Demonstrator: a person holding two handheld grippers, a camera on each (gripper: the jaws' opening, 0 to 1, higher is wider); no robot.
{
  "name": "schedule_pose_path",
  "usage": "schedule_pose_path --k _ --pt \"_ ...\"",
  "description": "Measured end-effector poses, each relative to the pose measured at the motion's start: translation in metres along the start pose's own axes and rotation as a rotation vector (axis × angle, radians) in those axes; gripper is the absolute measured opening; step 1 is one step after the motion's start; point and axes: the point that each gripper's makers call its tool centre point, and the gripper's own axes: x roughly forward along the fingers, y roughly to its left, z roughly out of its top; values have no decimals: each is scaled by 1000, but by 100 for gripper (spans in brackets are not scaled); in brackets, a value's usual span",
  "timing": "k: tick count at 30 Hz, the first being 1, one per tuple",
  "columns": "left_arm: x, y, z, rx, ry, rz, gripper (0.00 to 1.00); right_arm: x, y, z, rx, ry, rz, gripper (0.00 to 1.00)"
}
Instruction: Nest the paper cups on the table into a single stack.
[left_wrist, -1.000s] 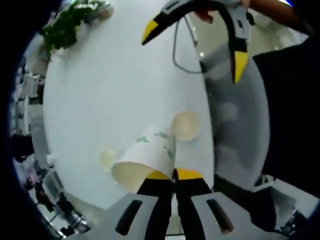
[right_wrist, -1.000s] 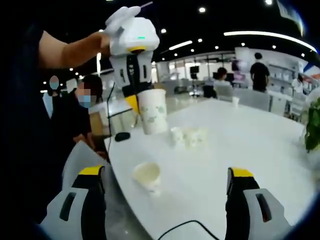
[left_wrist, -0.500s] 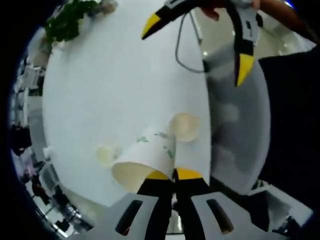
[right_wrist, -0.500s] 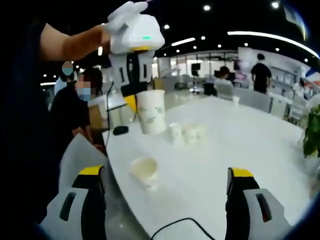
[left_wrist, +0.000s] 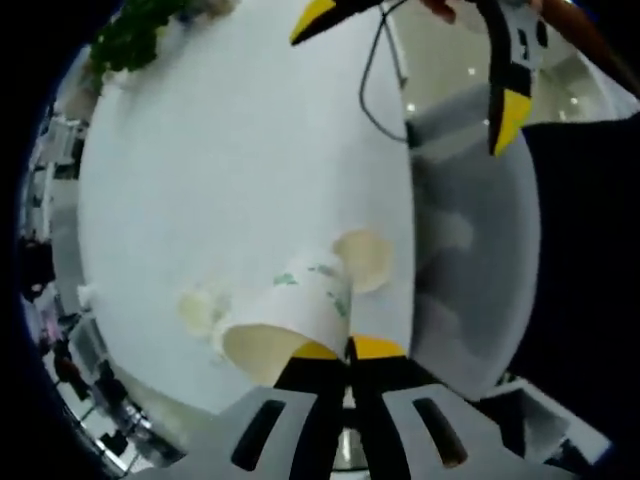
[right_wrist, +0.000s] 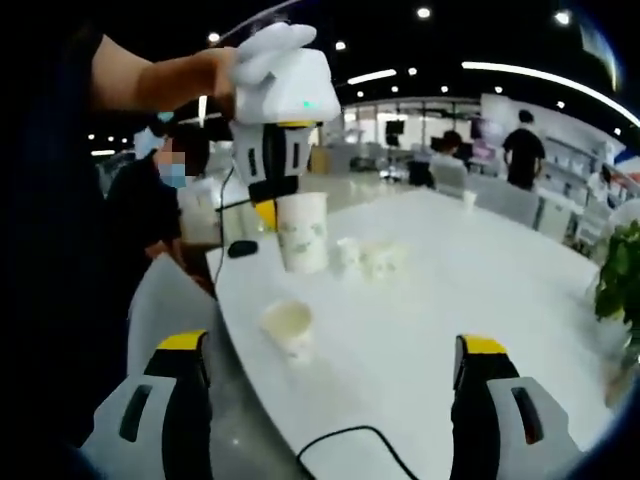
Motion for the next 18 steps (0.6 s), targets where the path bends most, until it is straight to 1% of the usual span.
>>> schedule_pose_path --k 2,11,18 --pt "4 -3 1 0 6 -5 0 0 -2 -1 2 4 -9 100" --pt "19 -15 -2 6 47 -32 0 3 3 -3 11 2 -1 100" --pt "26 -19 0 3 42 -33 0 2 3 -4 16 4 -5 100"
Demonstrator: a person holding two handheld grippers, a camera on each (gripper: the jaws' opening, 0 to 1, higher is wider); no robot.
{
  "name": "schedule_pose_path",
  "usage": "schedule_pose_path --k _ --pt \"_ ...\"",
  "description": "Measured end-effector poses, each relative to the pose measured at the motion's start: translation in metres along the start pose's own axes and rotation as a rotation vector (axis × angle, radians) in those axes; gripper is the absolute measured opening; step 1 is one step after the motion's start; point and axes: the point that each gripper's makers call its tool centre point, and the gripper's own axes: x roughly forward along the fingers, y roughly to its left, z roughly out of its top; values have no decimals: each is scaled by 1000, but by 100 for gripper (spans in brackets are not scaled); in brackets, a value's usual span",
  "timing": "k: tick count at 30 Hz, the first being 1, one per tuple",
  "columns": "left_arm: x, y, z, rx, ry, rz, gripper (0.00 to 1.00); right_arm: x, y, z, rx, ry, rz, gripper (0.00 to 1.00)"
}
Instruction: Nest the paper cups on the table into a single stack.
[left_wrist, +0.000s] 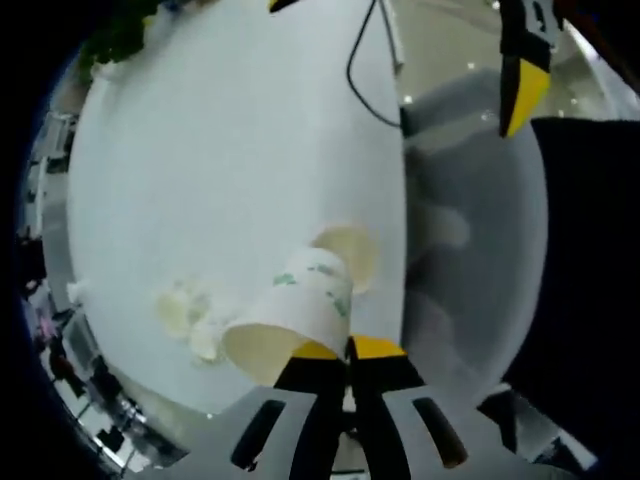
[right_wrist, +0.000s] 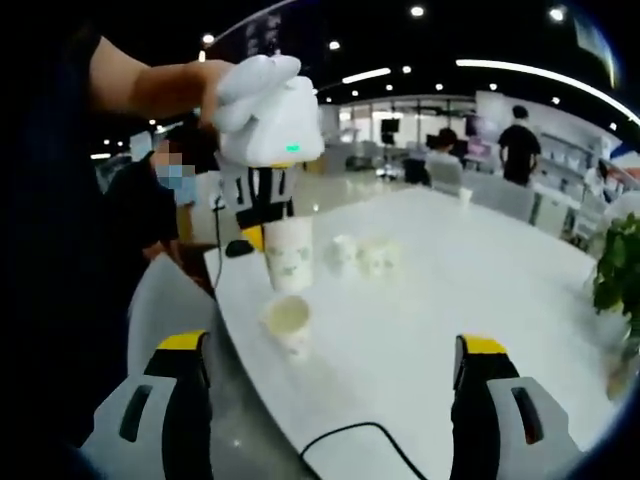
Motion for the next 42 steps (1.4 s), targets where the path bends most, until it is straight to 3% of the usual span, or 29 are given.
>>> schedule_pose_path --k 9,42 --pt "22 -5 2 -4 -7 -19 0 1 1 0 6 -2 0 100" --pt "66 -8 10 -64 -21 -37 0 6 6 -7 25 6 5 100"
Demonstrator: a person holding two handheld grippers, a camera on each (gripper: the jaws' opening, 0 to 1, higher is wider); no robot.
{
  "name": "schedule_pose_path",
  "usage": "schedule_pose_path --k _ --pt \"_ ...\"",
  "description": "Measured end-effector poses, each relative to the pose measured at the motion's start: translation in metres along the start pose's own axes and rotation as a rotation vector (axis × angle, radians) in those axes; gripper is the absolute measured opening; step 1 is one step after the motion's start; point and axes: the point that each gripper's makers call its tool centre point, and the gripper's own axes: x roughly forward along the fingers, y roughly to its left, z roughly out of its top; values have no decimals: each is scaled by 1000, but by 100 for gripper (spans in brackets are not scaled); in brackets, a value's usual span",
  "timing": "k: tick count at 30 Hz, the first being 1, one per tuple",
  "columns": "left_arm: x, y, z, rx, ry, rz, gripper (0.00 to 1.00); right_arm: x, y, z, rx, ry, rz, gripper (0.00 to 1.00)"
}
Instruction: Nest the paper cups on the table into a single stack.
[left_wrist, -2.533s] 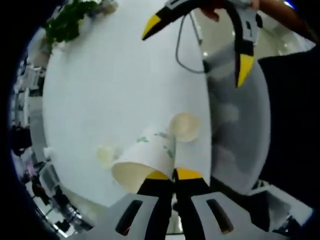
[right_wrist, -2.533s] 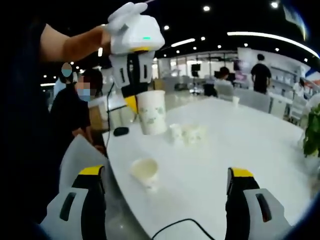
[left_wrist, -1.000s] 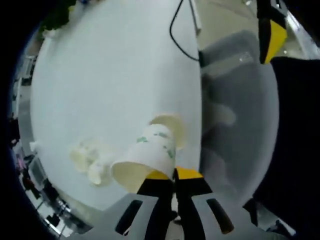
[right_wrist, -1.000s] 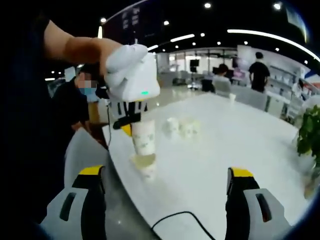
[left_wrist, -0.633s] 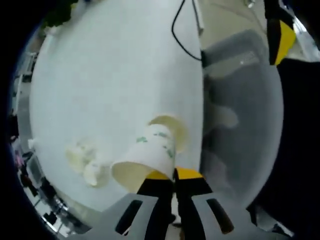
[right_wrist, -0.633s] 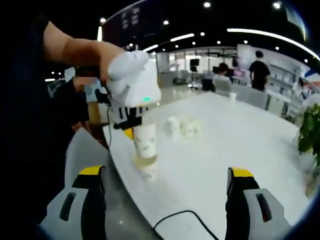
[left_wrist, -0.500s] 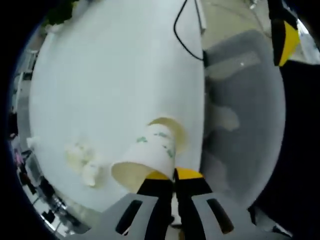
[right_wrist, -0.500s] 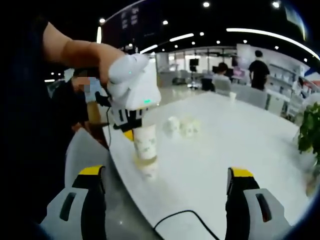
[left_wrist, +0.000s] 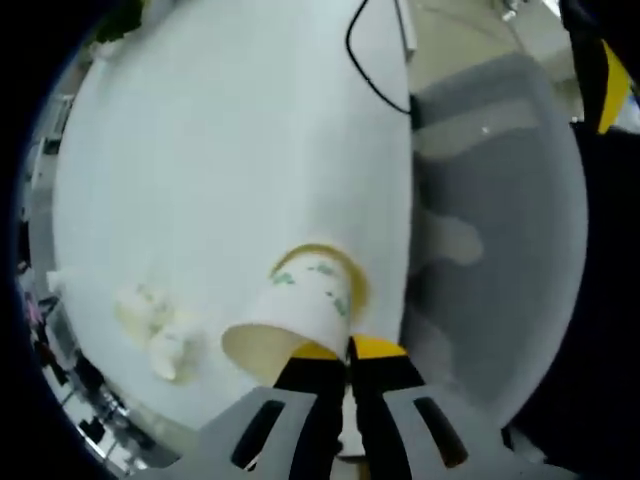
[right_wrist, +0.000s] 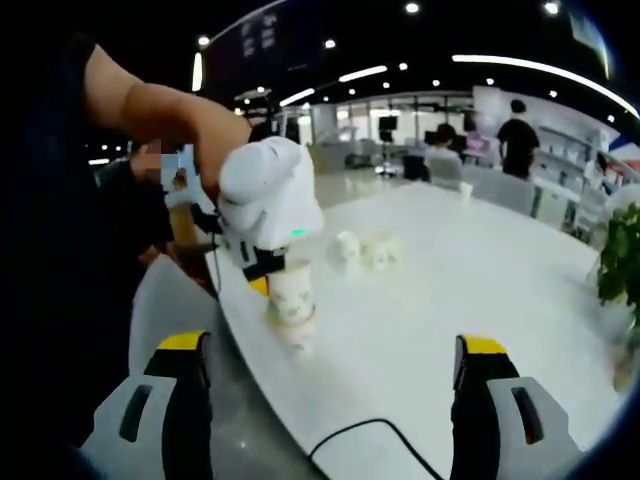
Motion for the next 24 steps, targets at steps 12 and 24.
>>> schedule_pose_path --k 12,24 --pt "15 8 -2 -13 9 17 0 3 0 -1 1 5 1 100" --pt "26 28 -12 149 130 191 0 5 2 -2 3 7 4 100"
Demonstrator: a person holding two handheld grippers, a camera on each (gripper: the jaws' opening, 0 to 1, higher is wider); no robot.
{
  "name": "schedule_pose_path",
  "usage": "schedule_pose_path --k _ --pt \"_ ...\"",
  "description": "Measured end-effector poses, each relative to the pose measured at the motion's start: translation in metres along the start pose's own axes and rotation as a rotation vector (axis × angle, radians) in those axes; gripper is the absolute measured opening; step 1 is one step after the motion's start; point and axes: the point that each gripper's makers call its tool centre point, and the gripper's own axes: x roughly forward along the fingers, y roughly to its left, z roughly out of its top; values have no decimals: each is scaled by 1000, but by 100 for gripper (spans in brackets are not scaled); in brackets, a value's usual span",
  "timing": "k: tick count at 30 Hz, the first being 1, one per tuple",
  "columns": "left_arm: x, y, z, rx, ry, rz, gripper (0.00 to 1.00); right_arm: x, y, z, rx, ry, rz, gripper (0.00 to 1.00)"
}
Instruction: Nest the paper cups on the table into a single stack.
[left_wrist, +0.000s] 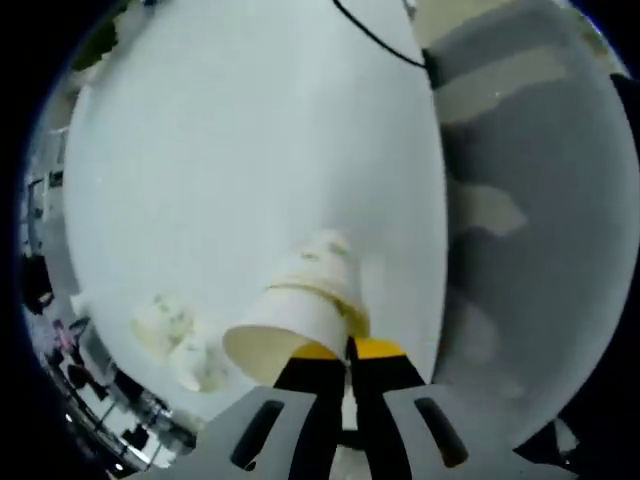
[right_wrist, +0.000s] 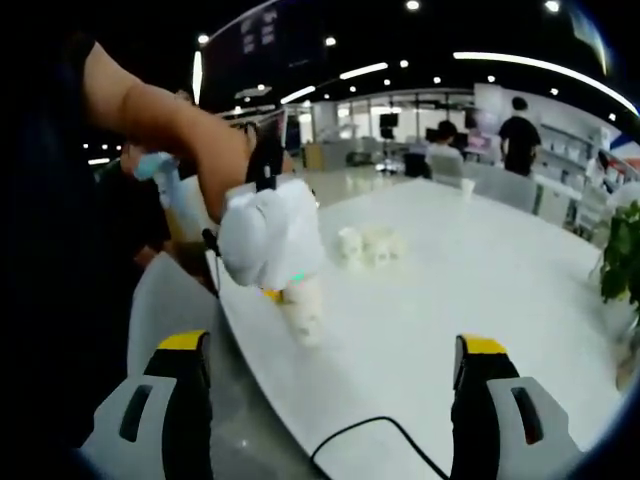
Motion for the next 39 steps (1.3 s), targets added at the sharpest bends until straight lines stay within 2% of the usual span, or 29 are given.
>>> schedule_pose_path --k 9,12,14,23,27,30,33,38,39 --pt "2 0 -1 24 7 -10 0 0 0 -2 7 -1 -2 100" --pt "3 -2 4 52 -17 -29 0 1 1 -3 9 -1 0 100" --pt "3 -5 6 107 -19 -47 0 1 1 -3 7 0 0 100" --pt "0 -2 15 108 -82 -68 0 -1 -1 -4 10 -2 -6 100" --pt "-4 0 13 114 -109 -82 1 -2 -1 -5 12 -1 -7 100" --pt "-8 5 17 83 -147 -69 7 -1 0 -4 11 -1 -6 100" --pt "-11 3 17 76 -155 -77 10 -1 1 -4 9 1 -4 100" --pt "-13 0 19 61 -185 -83 28 0 1 -1 5 -3 -2 100" --pt "-27 -5 47 34 -187 -92 31 0 1 -1 4 -4 -2 100"
